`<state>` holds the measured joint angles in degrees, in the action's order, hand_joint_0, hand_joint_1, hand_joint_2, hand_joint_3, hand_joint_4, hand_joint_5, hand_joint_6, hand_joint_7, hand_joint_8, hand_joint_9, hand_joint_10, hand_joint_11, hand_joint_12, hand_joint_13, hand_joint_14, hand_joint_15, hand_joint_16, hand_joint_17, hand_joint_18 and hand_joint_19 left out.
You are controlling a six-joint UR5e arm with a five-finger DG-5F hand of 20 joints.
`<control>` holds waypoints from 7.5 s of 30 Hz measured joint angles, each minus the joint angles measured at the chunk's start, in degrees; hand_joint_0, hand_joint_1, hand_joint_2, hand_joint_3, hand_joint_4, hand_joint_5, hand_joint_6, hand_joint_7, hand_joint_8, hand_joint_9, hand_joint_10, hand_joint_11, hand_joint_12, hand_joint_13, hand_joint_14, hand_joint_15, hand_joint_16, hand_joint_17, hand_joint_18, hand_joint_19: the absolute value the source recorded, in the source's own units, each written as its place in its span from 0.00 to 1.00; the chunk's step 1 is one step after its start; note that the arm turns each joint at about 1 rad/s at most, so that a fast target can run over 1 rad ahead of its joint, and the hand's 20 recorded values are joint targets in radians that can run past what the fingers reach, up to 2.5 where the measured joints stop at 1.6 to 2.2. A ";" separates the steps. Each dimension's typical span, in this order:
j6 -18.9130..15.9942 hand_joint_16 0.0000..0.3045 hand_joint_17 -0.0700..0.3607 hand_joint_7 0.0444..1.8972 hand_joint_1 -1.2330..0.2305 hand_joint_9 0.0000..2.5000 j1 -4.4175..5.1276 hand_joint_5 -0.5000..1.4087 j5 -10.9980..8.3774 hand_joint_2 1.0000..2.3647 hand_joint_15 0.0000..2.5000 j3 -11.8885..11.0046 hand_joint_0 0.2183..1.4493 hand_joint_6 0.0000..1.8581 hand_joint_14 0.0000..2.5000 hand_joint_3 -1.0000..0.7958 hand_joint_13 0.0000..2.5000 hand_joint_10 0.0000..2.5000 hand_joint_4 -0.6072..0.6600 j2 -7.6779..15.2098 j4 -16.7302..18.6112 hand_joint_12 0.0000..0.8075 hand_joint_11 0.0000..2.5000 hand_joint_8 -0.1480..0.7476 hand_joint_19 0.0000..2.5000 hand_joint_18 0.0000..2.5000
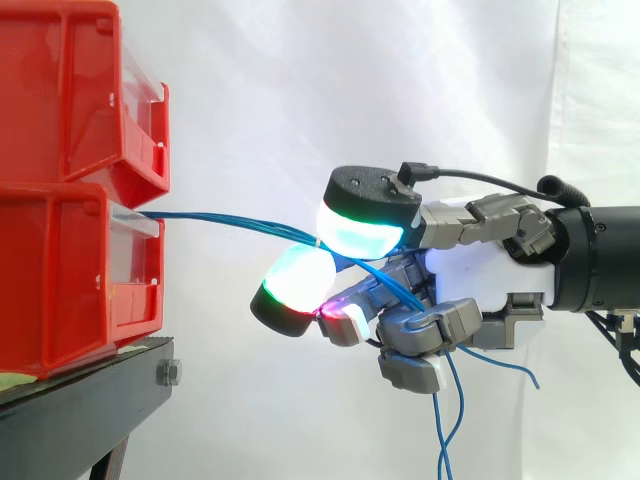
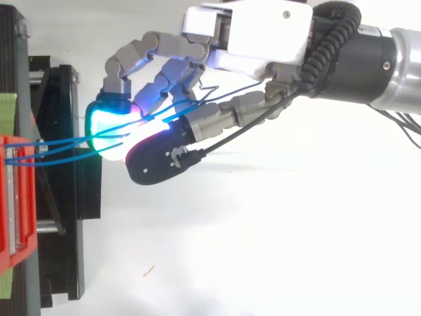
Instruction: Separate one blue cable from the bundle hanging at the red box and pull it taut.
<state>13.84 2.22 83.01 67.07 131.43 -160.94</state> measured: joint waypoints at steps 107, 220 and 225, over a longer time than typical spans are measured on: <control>-5.15 0.15 0.40 0.56 0.27 0.36 1.73 0.15 -1.19 0.02 0.70 0.34 0.37 0.50 0.25 0.48 0.46 0.00 0.53 0.05 1.24 0.37 0.55 0.47 0.46 0.42; -5.07 0.14 0.38 0.62 0.22 0.41 1.77 0.17 -1.27 0.00 0.73 0.68 0.47 0.49 0.10 0.28 0.52 0.00 0.52 0.05 0.68 0.39 0.54 0.48 0.43 0.46; -5.05 0.14 0.38 0.64 0.22 0.44 1.81 0.17 -1.27 0.00 0.76 0.69 0.39 0.49 0.07 0.28 0.53 0.00 0.60 0.05 0.71 0.39 0.56 0.49 0.44 0.47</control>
<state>8.79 4.03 81.74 67.76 131.48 -160.23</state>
